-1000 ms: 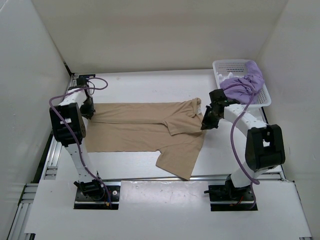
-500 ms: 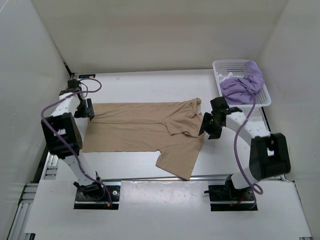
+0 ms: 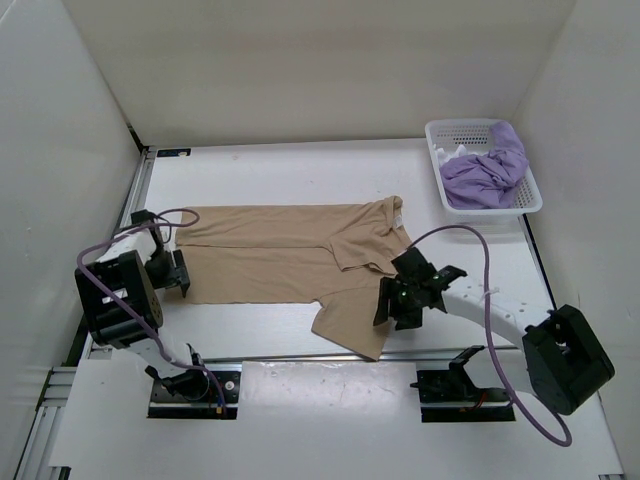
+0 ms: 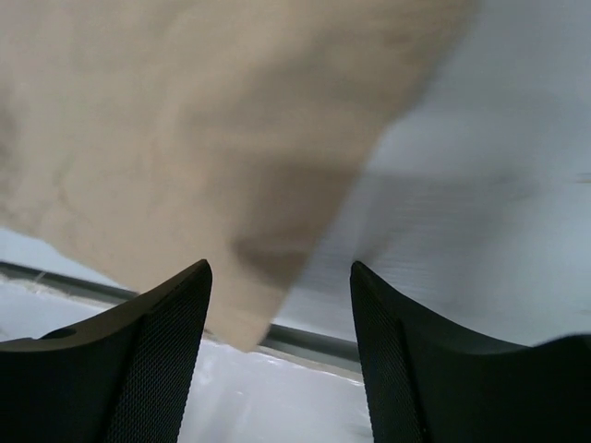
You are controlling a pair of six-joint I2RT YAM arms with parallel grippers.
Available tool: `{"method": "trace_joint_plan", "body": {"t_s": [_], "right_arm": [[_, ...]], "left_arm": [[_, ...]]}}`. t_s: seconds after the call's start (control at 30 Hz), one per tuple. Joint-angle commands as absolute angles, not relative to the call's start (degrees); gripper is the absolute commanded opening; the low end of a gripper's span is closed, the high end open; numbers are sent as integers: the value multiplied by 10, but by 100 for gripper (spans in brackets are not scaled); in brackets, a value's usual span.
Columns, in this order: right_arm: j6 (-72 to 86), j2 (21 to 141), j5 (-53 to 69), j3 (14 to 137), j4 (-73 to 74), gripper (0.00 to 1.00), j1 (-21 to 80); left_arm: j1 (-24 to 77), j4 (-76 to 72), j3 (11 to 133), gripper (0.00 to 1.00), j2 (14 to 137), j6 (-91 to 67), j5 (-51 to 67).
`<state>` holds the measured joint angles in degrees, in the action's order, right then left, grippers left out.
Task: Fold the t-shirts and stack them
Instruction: Grap the side of the flattened tshirt closest away from the robot with both arms, then fold the other side of the tshirt into a rectangle
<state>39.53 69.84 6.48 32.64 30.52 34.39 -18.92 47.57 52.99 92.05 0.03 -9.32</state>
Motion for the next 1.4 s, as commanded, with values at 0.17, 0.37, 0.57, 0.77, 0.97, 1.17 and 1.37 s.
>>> {"method": "trace_joint_plan", "body": {"t_s": [0.17,0.37,0.57,0.77,0.97,1.17,1.37], "right_arm": [[528,705,63,266,219,57,467],[561,705,53,251,214,25,488],[553,679,29,274,229,0,488],[512,617,-4,348,281,0,422],[425,638,17,445,281,0,303],[338,791,77,586,293,0,217],[285,951,101,751,313,0,167]], "left_arm": [[-222,439,557,75,934,0,-30],[-222,439,563,52,946,0,0],[-222,446,557,12,934,0,28],[-222,457,577,10,905,0,33],[-222,500,659,10,921,0,33],[-210,550,761,10,976,0,33],[-192,585,863,10,1075,0,33]]}}
